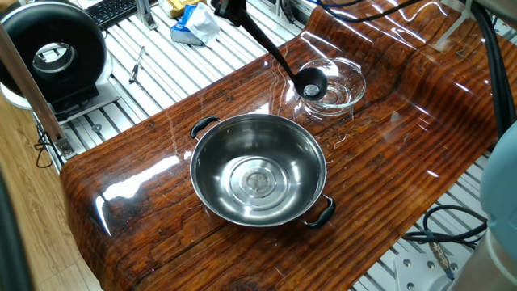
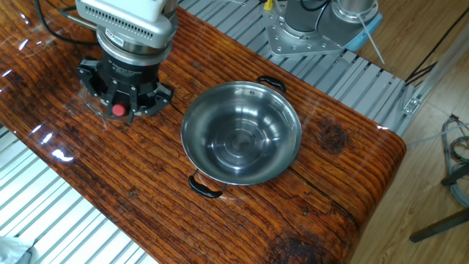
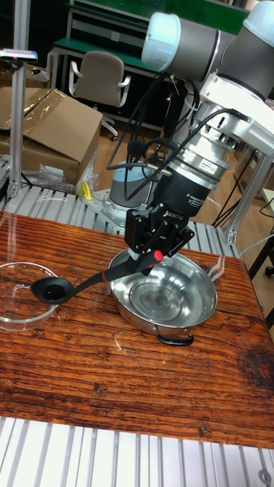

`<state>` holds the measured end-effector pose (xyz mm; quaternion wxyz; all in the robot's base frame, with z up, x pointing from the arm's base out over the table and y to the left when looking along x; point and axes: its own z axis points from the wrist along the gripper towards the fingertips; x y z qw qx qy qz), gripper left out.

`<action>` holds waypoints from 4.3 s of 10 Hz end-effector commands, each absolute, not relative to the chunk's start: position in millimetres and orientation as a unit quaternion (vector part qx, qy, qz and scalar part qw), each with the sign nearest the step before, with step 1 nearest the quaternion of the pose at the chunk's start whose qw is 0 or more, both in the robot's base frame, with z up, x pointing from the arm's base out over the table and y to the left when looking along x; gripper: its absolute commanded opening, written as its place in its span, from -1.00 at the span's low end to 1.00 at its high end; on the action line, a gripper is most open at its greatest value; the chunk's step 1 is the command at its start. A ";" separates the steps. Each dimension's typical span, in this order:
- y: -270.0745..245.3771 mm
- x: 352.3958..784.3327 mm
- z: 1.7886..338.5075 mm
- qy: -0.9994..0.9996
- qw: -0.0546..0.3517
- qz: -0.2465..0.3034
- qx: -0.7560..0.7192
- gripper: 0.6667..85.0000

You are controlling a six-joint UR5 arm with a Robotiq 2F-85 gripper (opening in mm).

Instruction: Scoop water with a large spoon from one bowl to another

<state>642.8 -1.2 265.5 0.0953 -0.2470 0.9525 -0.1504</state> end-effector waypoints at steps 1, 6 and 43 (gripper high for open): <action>-0.7 645.9 266.9 0.948 0.100 -0.151 -0.260 -0.99; -6.0 644.8 268.0 0.946 0.094 -0.161 -0.264 -0.99; -28.2 669.0 318.1 0.906 0.210 -0.302 -0.209 -0.99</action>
